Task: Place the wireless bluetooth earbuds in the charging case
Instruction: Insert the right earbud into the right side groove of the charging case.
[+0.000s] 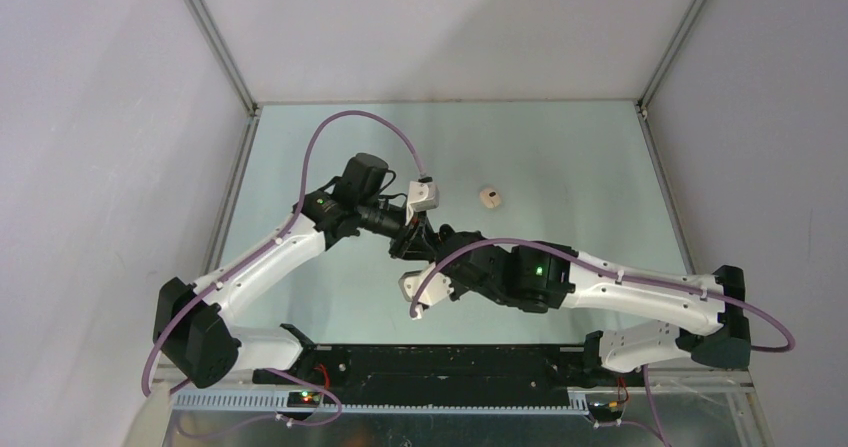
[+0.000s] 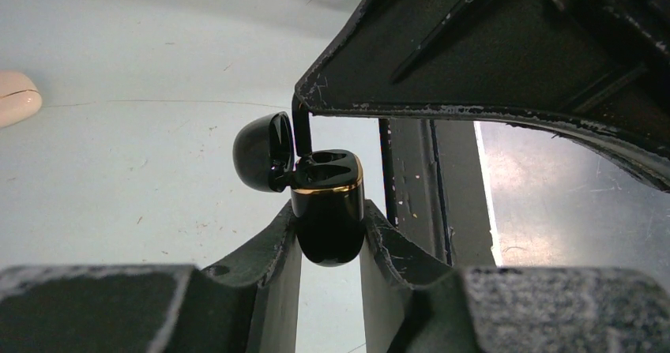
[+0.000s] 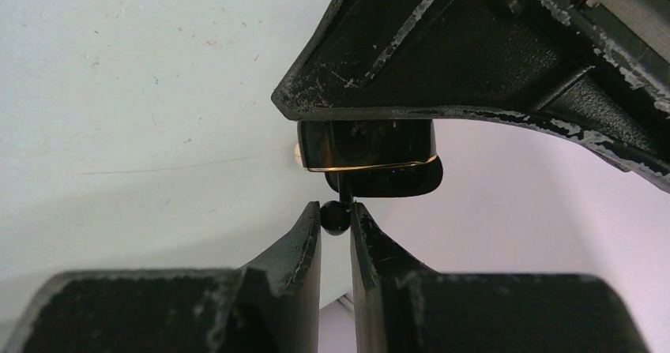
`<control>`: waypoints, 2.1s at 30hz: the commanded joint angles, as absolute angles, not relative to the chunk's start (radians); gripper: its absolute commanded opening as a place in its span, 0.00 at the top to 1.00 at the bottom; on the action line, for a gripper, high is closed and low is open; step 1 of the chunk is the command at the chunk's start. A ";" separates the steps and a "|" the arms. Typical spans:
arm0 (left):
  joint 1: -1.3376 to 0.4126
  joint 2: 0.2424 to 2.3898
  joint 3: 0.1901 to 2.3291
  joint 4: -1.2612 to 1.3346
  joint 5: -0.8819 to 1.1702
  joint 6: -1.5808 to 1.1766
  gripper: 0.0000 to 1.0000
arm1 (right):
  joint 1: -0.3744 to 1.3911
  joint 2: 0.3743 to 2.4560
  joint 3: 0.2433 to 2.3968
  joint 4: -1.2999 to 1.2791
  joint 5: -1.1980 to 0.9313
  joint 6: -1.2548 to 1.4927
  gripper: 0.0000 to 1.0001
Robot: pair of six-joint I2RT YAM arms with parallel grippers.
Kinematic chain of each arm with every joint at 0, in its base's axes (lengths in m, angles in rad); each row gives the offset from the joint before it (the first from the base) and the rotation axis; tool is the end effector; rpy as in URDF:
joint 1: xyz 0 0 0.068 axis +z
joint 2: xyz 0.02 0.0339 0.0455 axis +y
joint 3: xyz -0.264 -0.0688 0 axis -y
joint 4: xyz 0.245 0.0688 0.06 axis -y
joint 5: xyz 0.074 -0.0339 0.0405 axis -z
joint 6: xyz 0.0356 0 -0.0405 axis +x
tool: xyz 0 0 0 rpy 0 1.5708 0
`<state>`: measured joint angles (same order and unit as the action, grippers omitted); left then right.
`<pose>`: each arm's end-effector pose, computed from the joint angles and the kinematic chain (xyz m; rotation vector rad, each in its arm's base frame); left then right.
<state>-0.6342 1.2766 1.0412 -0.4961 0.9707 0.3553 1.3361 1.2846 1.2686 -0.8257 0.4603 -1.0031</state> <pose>0.1966 -0.1811 0.3045 1.4638 1.6494 -1.2544 0.0763 0.2511 0.3439 -2.0596 1.0995 -0.3902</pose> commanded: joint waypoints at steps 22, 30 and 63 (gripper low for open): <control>-0.632 1.250 1.037 -0.487 1.043 0.392 1.00 | 1.331 1.295 1.354 -0.820 0.329 -0.955 0.96; -0.632 1.222 1.036 -0.547 1.095 0.475 1.00 | 1.289 1.264 1.353 -0.813 0.271 -0.948 0.96; -0.624 1.228 1.021 -0.568 1.110 0.532 1.00 | 1.336 1.268 1.398 -0.964 0.277 -0.940 0.96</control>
